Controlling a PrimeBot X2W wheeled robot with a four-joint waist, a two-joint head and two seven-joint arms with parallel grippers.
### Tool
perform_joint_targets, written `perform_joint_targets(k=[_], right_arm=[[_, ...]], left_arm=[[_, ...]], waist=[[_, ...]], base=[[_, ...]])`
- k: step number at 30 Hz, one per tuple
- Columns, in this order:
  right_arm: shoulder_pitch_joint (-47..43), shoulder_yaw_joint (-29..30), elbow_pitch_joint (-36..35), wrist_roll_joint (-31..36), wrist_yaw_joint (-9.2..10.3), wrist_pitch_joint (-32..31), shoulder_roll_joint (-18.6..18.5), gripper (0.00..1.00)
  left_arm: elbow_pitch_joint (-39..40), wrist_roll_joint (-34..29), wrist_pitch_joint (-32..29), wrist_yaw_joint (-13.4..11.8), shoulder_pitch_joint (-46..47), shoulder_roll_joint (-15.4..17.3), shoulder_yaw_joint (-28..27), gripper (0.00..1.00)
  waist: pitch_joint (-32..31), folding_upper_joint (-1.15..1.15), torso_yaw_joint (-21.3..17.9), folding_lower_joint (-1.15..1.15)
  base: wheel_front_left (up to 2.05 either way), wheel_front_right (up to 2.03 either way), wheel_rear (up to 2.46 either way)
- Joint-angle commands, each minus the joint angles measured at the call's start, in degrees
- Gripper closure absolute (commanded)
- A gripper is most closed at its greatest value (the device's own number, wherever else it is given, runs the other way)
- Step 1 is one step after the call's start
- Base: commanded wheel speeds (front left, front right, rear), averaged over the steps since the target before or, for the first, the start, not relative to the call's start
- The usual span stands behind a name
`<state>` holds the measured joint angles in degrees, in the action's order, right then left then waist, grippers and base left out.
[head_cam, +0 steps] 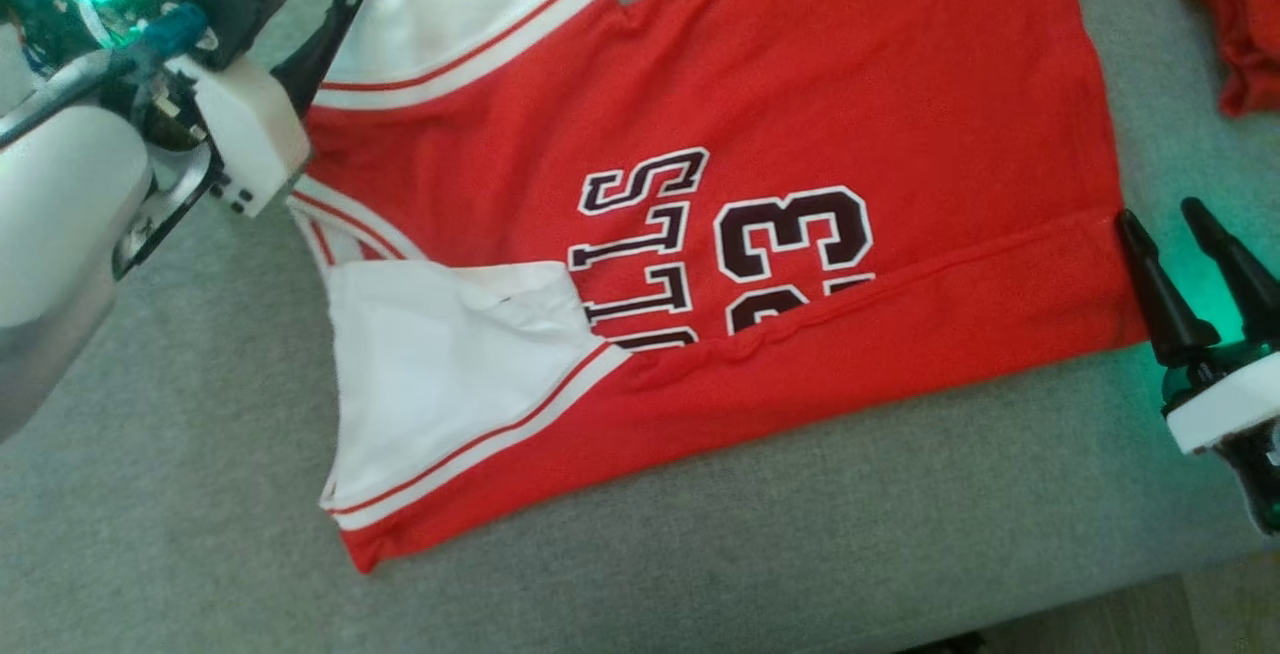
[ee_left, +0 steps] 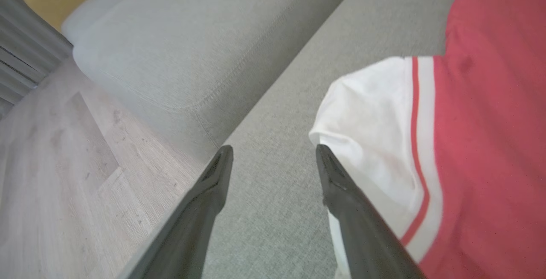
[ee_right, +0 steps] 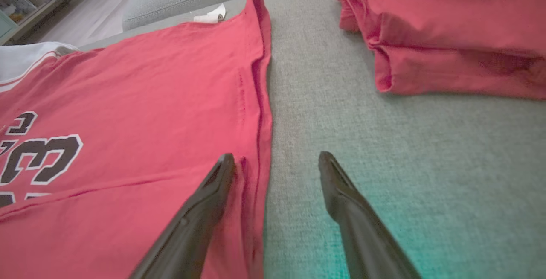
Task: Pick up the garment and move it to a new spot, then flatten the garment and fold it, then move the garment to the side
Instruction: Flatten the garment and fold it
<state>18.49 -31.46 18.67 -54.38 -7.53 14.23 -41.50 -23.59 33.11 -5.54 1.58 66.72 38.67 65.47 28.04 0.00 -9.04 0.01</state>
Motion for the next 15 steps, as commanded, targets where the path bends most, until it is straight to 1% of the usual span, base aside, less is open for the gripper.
perform_joint_targets(k=[1, 6, 8, 11, 15], right_arm=[[-0.6, -0.5, -0.4, 0.0, 0.04, 0.8, -1.3, 0.0], [-0.1, -0.2, 0.0, 0.1, 0.04, 0.8, -0.6, 0.0], [0.0, -0.1, 0.1, 0.2, 0.04, 0.8, -0.4, 0.0], [0.0, 0.3, 0.3, 0.3, 0.04, 0.8, -0.2, 0.0], [-0.1, 0.9, 0.7, 0.6, 0.04, 0.8, 0.0, 0.0]], left_arm=[[-1.3, -0.9, -0.2, 0.7, 3.0, 1.2, -1.7, 0.0], [-7.9, -0.8, -0.3, 3.2, 3.6, -0.9, 0.0, 0.0], [-9.5, -1.0, 0.4, 3.8, 4.0, -1.7, 0.7, 0.0], [-10.5, 0.7, 1.6, 4.4, 3.7, -3.4, 0.4, 0.0], [-9.2, 2.9, 3.8, 5.3, 2.9, -5.3, 0.9, 0.0]], waist=[[0.7, 0.0, -0.9, -0.01], [1.5, 0.0, -1.6, -0.01], [1.7, 0.0, -1.7, -0.01], [1.7, 0.0, -1.6, -0.01], [1.3, 0.0, -1.1, -0.01]], base=[[0.0, 0.0, 0.0], [0.0, 0.0, 0.0], [0.0, 0.0, 0.0], [0.0, 0.0, 0.0], [0.0, 0.0, 0.0]])
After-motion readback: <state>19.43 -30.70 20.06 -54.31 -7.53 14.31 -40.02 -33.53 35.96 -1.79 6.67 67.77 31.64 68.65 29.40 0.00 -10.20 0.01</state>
